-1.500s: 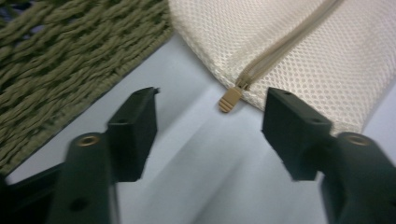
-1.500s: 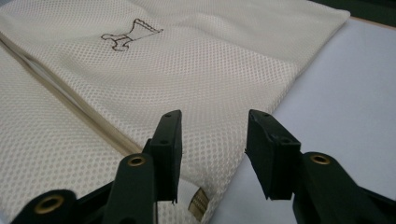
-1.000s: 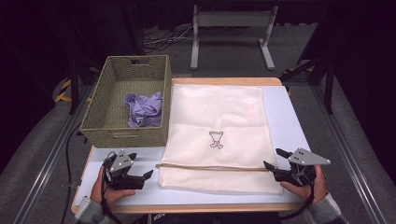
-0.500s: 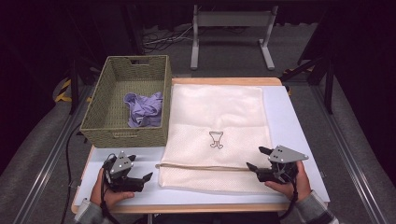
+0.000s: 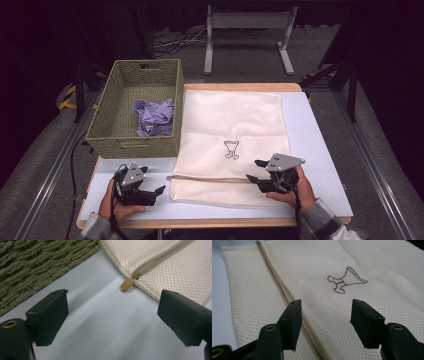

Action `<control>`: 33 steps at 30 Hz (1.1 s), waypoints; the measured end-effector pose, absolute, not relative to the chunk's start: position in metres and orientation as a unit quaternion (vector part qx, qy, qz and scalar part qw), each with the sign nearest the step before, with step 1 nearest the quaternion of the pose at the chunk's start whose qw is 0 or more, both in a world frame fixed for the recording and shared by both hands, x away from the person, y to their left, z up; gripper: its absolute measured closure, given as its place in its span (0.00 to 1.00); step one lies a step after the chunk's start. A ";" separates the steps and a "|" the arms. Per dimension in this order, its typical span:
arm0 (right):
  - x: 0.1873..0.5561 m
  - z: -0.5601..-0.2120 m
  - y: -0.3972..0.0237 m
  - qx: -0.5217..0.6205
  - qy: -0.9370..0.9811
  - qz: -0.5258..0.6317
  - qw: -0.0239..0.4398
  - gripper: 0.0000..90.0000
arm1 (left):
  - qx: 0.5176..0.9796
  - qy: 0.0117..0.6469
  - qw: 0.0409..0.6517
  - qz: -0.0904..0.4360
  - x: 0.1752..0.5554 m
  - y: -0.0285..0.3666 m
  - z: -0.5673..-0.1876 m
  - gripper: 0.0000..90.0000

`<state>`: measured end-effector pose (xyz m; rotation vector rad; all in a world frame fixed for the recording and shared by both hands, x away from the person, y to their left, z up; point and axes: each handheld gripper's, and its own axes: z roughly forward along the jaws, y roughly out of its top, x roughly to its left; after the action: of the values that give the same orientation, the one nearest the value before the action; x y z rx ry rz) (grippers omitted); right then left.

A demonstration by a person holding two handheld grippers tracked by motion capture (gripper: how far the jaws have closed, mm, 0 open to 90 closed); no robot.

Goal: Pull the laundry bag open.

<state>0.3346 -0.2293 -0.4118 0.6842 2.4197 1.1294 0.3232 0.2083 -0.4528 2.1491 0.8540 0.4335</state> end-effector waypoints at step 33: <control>0.380 -0.439 -0.184 0.238 0.903 0.340 0.112 0.56 | 0.850 0.323 0.382 0.162 0.324 0.208 -0.453 0.12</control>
<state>0.3796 -0.1845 -0.4393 0.6995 2.6501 0.9978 0.3239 0.2083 -0.4534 2.1697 0.8251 0.4137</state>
